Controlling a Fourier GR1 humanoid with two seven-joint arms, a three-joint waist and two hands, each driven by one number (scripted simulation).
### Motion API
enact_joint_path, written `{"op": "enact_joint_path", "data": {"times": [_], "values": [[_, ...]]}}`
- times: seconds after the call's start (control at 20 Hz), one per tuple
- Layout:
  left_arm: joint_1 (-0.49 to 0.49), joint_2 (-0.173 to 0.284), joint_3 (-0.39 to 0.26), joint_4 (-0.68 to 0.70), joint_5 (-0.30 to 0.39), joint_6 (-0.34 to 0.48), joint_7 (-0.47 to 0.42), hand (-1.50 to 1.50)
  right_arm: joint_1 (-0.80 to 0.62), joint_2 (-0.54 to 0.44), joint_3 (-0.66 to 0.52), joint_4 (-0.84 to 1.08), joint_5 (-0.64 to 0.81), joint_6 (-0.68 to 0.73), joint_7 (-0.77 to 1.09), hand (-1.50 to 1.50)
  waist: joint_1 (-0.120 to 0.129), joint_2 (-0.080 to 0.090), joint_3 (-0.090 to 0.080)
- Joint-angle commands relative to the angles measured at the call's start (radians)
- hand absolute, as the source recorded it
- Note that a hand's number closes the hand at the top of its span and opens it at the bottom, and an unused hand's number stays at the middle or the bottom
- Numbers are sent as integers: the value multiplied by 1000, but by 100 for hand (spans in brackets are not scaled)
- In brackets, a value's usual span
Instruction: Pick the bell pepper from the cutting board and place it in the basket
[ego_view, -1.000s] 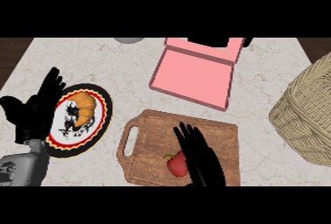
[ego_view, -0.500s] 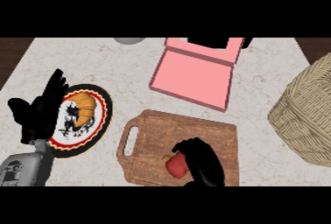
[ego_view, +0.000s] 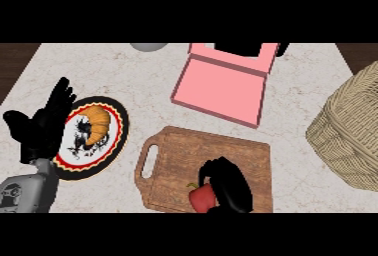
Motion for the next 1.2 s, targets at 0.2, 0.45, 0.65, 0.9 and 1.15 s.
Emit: {"op": "enact_joint_path", "data": {"times": [0.2,0.45,0.65,0.9,1.15], "values": [[-6,3,5,-22,16,-10,7,0,-39,18,-230,132,-277,-159,275,150,25,33,12],[-22,5,-2,-6,11,-16,14,0,-112,18,-222,225,-439,-391,218,150,32,31,13],[-18,-15,-31,-17,-13,0,36,0,-202,18,-138,238,-540,-618,162,150,30,24,11],[13,-32,-28,2,-24,15,-10,0,-210,18,-56,83,-559,-805,149,150,11,18,9],[0,-2,12,43,-16,9,-25,0,-312,18,-106,-10,-306,-773,414,150,-9,13,6]]}}
